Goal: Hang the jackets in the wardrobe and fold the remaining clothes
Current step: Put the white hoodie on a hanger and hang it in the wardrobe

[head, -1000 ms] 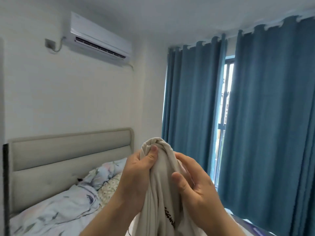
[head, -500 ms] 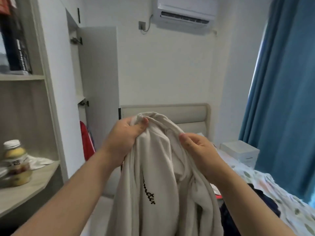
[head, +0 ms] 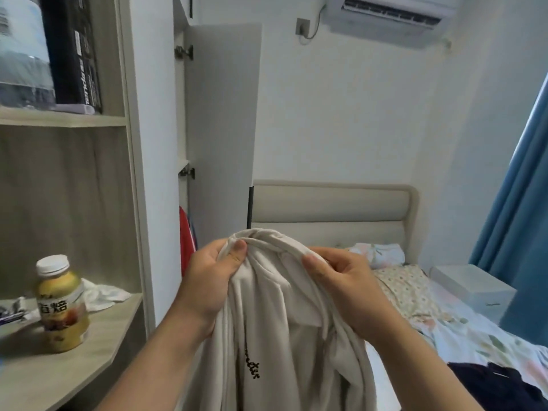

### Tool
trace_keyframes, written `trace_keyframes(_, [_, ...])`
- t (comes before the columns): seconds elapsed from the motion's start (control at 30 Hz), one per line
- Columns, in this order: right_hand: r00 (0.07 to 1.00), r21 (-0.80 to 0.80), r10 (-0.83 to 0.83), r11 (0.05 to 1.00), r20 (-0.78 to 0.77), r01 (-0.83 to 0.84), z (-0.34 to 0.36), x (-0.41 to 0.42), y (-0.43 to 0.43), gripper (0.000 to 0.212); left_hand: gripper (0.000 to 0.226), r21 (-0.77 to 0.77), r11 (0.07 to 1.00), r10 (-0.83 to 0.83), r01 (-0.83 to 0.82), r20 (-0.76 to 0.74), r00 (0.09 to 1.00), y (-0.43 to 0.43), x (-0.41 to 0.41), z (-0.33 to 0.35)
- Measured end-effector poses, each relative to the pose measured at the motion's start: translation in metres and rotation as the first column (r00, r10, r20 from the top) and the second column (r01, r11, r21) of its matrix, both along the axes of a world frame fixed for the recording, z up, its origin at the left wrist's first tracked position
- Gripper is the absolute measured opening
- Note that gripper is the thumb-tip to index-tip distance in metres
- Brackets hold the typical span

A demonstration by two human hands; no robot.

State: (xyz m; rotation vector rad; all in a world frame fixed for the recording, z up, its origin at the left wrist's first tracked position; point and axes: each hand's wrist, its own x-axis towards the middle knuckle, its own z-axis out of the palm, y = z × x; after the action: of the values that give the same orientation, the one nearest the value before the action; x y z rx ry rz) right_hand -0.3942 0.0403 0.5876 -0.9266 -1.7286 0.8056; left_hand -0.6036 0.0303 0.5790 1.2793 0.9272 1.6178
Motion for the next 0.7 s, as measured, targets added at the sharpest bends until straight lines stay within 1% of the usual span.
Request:
trace_keyframes(0.2, [0.999,-0.035,-0.032,0.999,-0.001,0.032,-0.017,-0.039,0.057,0.019,0.034,-0.087,0.994,0.072,-0.067,0.053,0.996,0.050,-0.030,-0.018])
trace_keyframes(0.23, [0.999,-0.041,-0.041,0.998,-0.006,0.041,-0.019,-0.043,0.064,0.019,0.032,-0.095,0.993,0.077,-0.072,0.054,0.996,0.057,-0.033,-0.020])
trace_keyframes(0.33, [0.999,-0.056,-0.044,0.998,-0.027,0.042,-0.025,-0.049,0.086,0.017,0.023,-0.085,0.992,0.095,-0.090,0.057,0.994,0.077,-0.039,-0.024])
trace_keyframes(0.4, [0.998,-0.067,-0.044,0.997,-0.039,0.042,-0.029,-0.051,0.102,0.015,0.025,-0.080,0.991,0.110,-0.106,0.044,0.993,0.092,-0.041,-0.027])
trace_keyframes(0.5, [0.997,-0.079,-0.040,0.996,-0.066,0.034,-0.035,-0.055,0.131,0.014,0.020,-0.069,0.988,0.136,-0.135,0.006,0.991,0.119,-0.043,-0.033])
trace_keyframes(0.6, [0.996,-0.078,-0.008,0.997,-0.083,0.002,-0.044,-0.059,0.165,0.015,0.026,-0.058,0.981,0.184,-0.185,-0.015,0.983,0.148,-0.043,-0.042])
trace_keyframes(0.7, [0.995,-0.066,0.047,0.996,-0.092,-0.053,-0.051,-0.061,0.204,0.017,0.026,-0.076,0.974,0.211,-0.211,-0.015,0.977,0.181,-0.043,-0.047])
